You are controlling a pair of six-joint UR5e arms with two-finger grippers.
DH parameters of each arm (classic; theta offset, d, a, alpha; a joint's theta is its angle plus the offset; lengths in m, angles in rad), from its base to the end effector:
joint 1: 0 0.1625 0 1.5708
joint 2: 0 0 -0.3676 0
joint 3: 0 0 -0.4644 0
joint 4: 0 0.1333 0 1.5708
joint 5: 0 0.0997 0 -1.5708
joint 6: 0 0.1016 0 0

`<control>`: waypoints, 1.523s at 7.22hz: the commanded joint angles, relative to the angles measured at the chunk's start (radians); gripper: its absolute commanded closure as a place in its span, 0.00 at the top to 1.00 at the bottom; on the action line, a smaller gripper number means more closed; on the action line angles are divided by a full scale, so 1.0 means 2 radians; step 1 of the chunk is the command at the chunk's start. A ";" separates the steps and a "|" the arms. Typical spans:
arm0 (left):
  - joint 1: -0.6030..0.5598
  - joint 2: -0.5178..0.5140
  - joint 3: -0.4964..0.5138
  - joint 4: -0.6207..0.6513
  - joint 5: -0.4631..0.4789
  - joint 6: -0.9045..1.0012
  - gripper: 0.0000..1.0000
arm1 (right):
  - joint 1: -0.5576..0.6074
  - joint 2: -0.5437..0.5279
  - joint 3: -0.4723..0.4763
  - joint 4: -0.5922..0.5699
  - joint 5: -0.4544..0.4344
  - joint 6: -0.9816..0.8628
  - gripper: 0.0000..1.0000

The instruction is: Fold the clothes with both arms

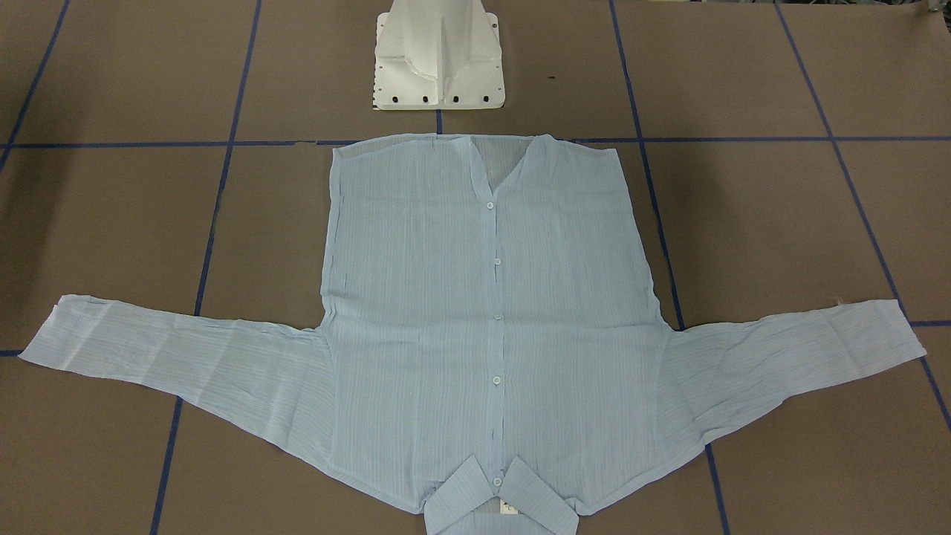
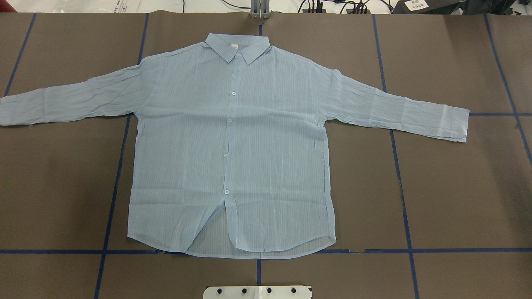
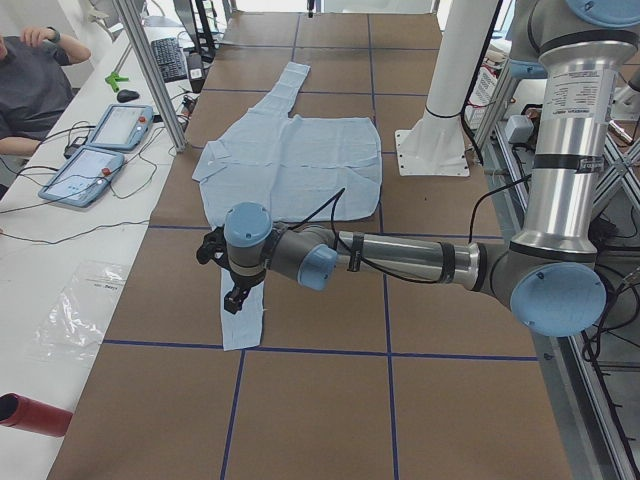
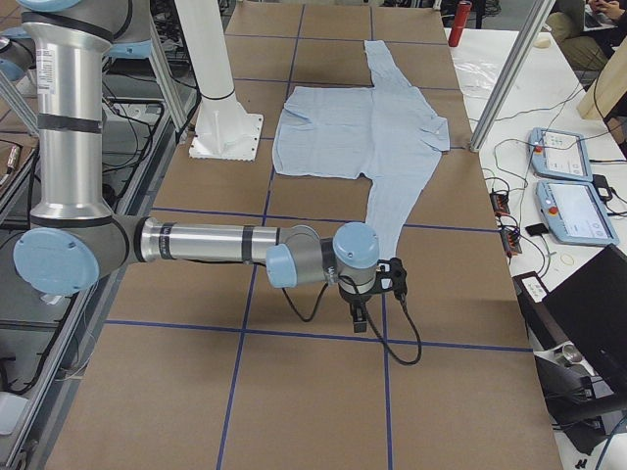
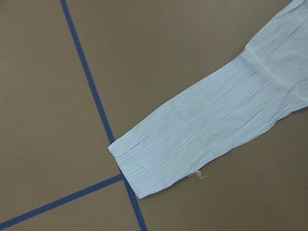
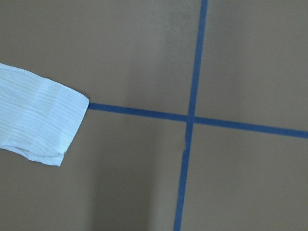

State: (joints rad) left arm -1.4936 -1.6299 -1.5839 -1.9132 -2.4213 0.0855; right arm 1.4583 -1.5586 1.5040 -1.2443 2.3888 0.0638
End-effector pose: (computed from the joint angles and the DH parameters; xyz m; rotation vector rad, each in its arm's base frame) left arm -0.0103 -0.6057 0.5171 0.3940 0.8393 0.3272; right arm -0.0067 -0.5858 0.5956 0.1841 -0.8327 -0.1569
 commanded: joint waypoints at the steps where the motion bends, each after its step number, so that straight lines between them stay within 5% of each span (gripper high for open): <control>1: 0.001 -0.001 0.010 -0.021 -0.006 0.000 1.00 | -0.048 0.036 -0.083 0.143 -0.004 0.011 1.00; 6: 0.001 -0.002 0.013 -0.039 -0.005 -0.001 1.00 | -0.143 0.108 -0.135 0.173 -0.053 0.069 1.00; 11: 0.001 -0.003 0.017 -0.039 -0.007 -0.001 1.00 | -0.149 0.120 -0.180 0.170 -0.052 0.069 0.88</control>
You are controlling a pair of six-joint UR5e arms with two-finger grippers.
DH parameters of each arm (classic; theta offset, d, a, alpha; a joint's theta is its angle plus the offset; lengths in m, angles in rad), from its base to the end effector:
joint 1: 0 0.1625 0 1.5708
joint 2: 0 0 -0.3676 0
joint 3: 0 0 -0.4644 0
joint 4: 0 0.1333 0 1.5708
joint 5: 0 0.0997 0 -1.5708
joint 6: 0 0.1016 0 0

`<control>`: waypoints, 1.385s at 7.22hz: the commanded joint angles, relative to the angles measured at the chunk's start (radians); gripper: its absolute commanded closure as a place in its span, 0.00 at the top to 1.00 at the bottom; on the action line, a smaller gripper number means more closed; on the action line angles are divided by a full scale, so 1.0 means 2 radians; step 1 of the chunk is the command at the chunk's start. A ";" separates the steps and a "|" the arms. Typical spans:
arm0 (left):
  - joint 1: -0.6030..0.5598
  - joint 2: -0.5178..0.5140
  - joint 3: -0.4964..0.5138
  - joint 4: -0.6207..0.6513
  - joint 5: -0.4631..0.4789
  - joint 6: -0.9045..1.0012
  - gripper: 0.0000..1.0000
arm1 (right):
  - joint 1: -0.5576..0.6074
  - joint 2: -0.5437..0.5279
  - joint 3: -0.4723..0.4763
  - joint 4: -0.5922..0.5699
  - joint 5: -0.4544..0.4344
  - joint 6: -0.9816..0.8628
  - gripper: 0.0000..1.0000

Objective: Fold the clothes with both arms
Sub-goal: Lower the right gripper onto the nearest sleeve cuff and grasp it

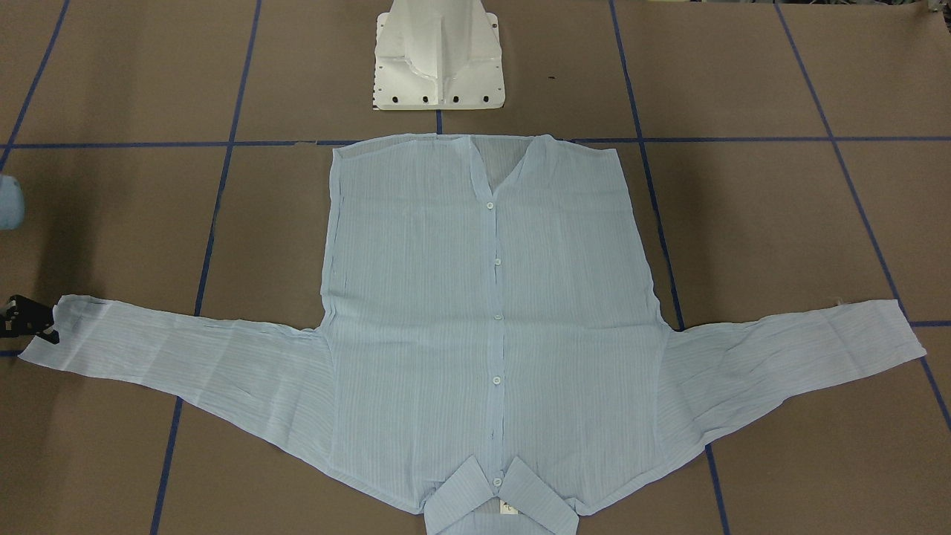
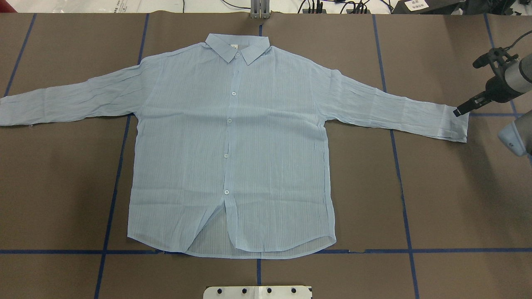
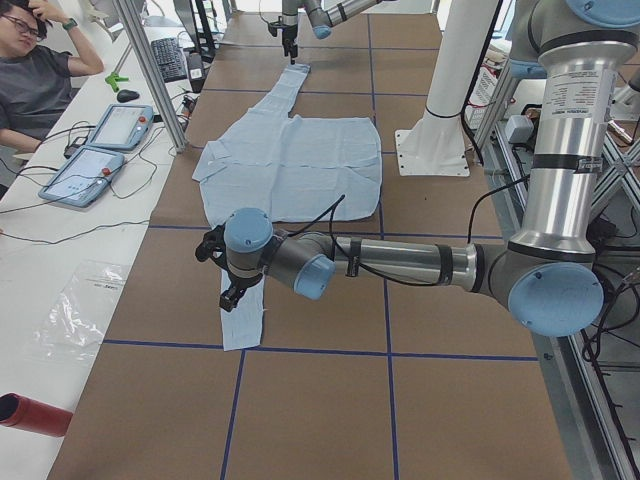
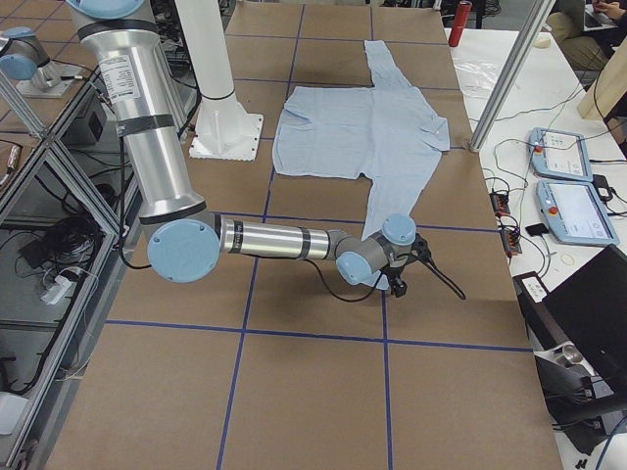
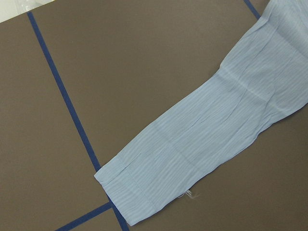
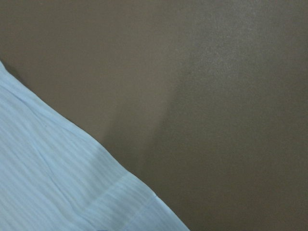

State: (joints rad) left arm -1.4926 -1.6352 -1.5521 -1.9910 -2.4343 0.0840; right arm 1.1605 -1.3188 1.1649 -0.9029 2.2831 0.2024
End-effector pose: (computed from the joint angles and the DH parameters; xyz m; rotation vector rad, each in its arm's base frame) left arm -0.0085 -0.6088 0.5223 0.4405 0.8494 0.3507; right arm -0.2080 -0.6458 0.6076 0.2603 -0.8162 -0.3781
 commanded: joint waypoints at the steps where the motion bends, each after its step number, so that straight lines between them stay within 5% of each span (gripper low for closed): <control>1: 0.000 -0.001 0.001 0.000 0.000 0.000 1.00 | 0.000 0.001 -0.011 -0.001 0.004 0.001 0.85; 7: 0.000 -0.009 0.013 0.001 0.000 -0.002 1.00 | 0.000 0.008 -0.007 -0.006 0.014 0.001 0.22; 10: 0.000 -0.012 0.016 0.001 0.000 -0.002 1.00 | 0.001 0.008 -0.004 -0.006 0.014 0.002 0.00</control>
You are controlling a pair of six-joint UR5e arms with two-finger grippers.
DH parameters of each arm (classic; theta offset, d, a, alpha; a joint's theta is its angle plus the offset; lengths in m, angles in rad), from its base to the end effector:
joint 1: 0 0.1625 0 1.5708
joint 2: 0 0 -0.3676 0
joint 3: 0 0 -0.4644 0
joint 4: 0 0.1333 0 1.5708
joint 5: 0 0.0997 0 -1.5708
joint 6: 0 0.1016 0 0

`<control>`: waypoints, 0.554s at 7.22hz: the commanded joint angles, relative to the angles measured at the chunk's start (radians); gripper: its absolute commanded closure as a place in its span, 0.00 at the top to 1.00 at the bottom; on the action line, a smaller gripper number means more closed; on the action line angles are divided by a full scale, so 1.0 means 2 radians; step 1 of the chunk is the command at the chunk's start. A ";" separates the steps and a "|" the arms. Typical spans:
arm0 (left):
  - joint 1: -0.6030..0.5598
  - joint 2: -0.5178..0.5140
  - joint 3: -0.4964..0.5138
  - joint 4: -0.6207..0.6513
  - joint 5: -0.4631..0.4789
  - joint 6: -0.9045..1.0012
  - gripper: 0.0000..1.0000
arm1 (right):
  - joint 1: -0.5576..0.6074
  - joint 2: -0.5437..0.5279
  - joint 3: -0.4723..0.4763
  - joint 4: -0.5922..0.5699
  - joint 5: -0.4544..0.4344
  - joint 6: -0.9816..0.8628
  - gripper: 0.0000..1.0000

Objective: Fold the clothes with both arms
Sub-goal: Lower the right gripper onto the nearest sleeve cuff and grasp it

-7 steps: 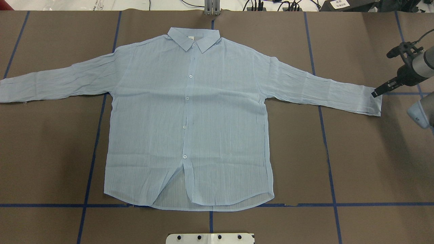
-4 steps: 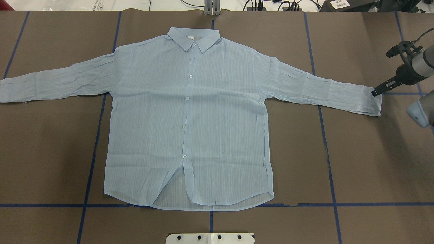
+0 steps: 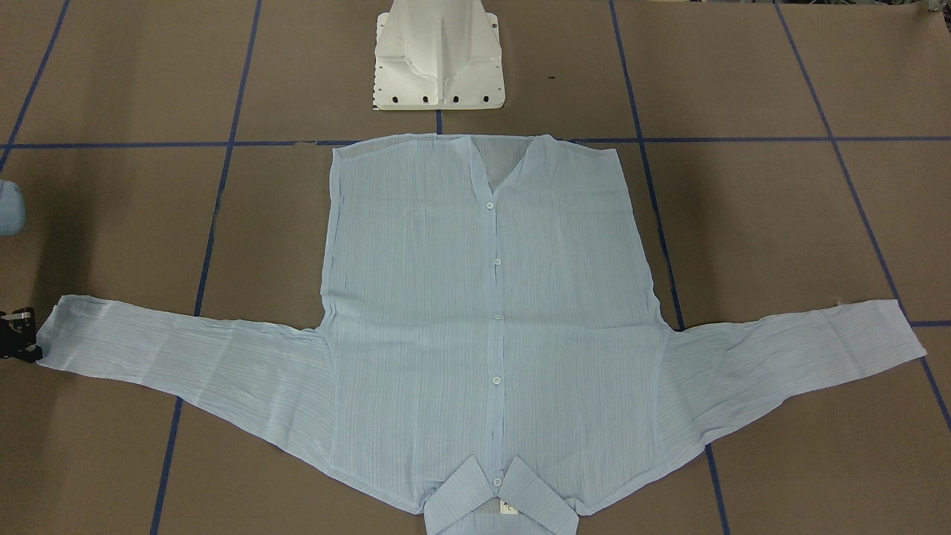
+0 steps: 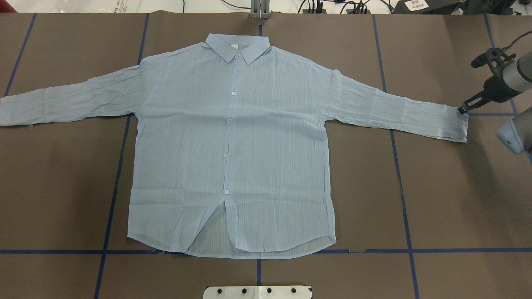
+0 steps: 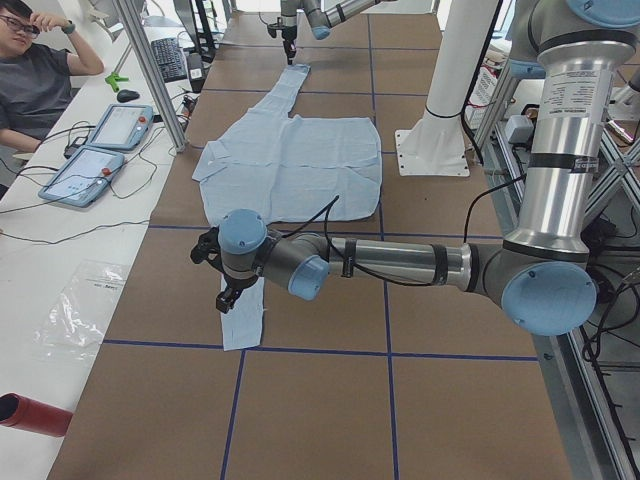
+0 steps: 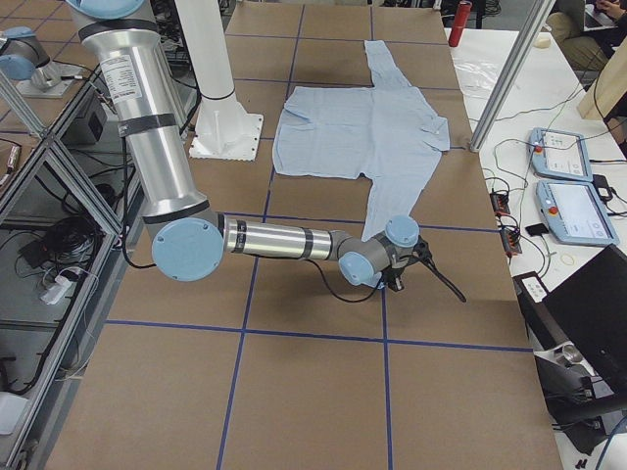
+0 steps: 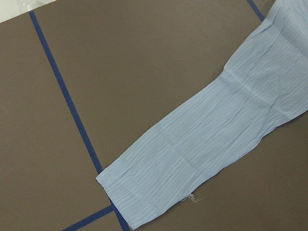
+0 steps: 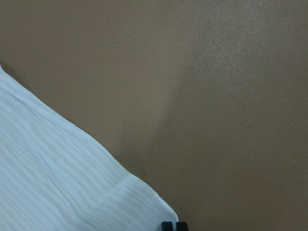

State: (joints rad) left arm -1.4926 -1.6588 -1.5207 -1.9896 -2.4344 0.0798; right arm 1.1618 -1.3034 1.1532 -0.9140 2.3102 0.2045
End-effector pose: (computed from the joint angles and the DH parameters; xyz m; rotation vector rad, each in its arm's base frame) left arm -0.0079 -0.6175 0.5264 0.4300 0.8509 0.3430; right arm -0.2109 -0.6496 0.6038 0.2434 -0.8394 -0.3786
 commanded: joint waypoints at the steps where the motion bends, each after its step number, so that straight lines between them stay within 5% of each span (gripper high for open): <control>1: -0.001 0.000 0.000 0.000 0.000 0.000 1.00 | 0.001 0.000 0.003 0.001 0.000 0.001 0.00; 4: 0.000 0.000 0.000 0.001 0.000 0.000 1.00 | 0.014 -0.004 0.028 0.001 0.029 0.039 0.00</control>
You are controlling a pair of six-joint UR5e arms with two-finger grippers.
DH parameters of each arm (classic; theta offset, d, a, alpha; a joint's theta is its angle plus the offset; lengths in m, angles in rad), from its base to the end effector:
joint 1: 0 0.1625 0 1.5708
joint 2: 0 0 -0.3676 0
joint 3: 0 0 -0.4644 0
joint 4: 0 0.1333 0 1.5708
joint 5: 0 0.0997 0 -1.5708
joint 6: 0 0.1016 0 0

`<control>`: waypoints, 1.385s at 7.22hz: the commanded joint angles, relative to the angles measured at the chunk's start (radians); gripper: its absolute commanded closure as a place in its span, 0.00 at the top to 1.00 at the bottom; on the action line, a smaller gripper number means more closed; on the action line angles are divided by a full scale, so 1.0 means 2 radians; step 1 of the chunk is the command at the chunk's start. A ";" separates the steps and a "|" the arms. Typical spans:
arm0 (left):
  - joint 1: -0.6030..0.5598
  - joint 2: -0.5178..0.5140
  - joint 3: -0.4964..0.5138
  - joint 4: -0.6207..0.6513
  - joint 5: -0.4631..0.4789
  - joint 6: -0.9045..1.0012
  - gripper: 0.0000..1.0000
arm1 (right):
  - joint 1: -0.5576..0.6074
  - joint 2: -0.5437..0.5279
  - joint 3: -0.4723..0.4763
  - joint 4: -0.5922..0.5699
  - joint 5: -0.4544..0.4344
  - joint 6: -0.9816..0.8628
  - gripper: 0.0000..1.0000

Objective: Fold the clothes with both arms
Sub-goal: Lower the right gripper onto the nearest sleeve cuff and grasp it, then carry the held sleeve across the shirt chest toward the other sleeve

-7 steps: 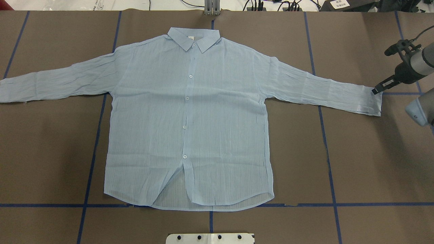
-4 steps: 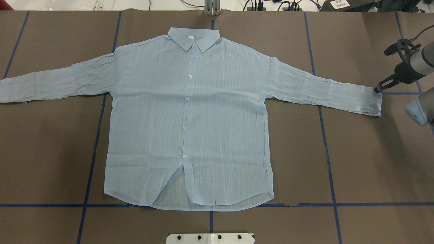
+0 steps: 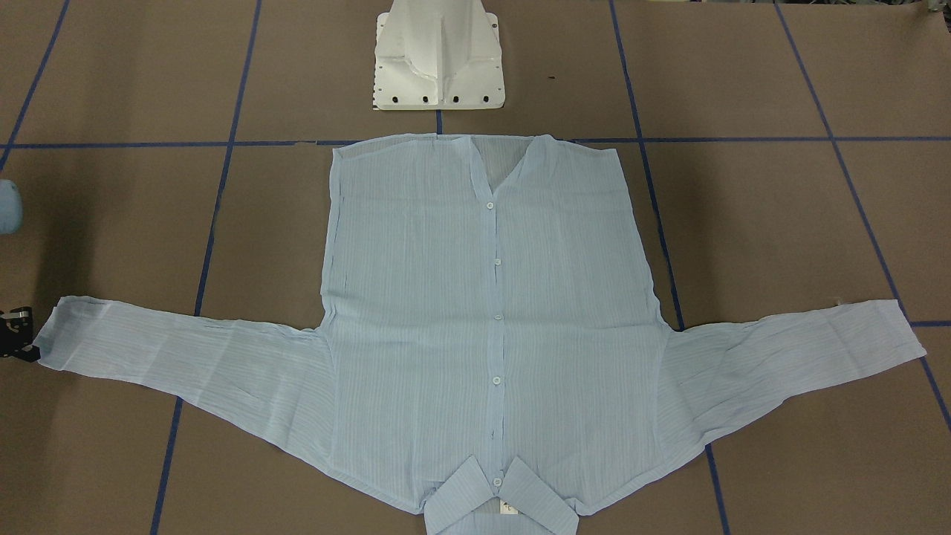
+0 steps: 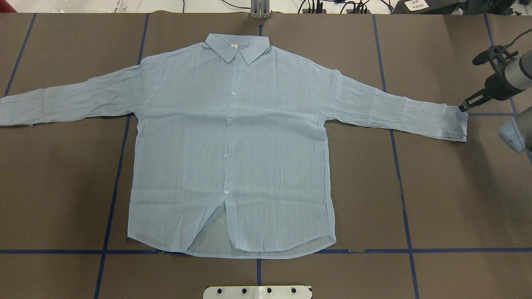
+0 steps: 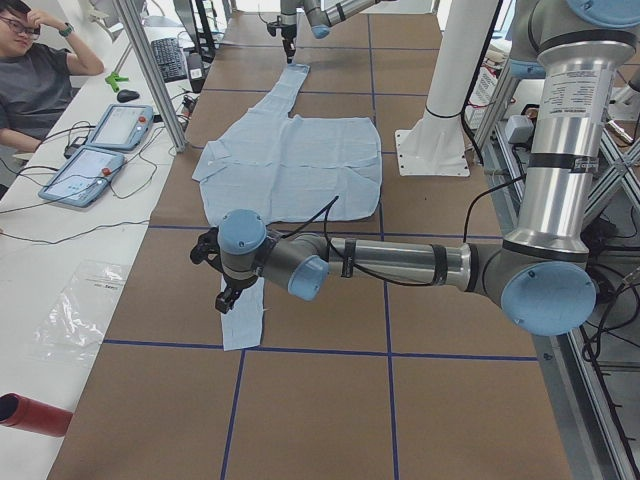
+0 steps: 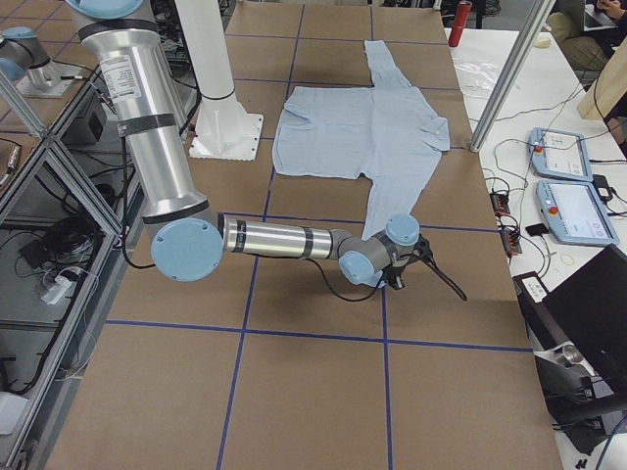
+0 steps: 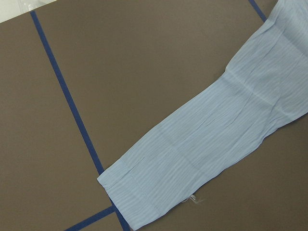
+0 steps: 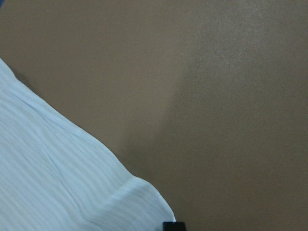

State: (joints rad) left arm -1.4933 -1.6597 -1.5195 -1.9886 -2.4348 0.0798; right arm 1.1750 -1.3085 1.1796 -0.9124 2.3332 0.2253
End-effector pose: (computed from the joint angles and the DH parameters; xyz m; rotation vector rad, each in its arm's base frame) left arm -0.0082 -0.6178 0.5266 0.4290 0.8512 0.3419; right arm -0.2035 -0.6509 0.5903 0.2529 -0.8659 -0.3606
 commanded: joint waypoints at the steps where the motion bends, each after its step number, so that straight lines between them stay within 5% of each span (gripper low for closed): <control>1: 0.000 0.000 0.000 0.000 0.000 0.000 1.00 | 0.015 -0.002 0.033 0.002 0.043 0.072 0.00; 6: 0.000 -0.001 0.005 0.000 0.000 0.000 1.00 | -0.047 0.033 0.159 0.008 0.055 0.382 0.00; 10: 0.000 -0.013 0.040 -0.001 0.000 0.001 1.00 | -0.220 0.149 0.179 -0.002 -0.181 0.607 0.00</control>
State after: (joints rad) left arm -1.4926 -1.6733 -1.4668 -1.9899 -2.4344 0.0807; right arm 0.8282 -1.0796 1.5375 -0.9081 2.1076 1.3439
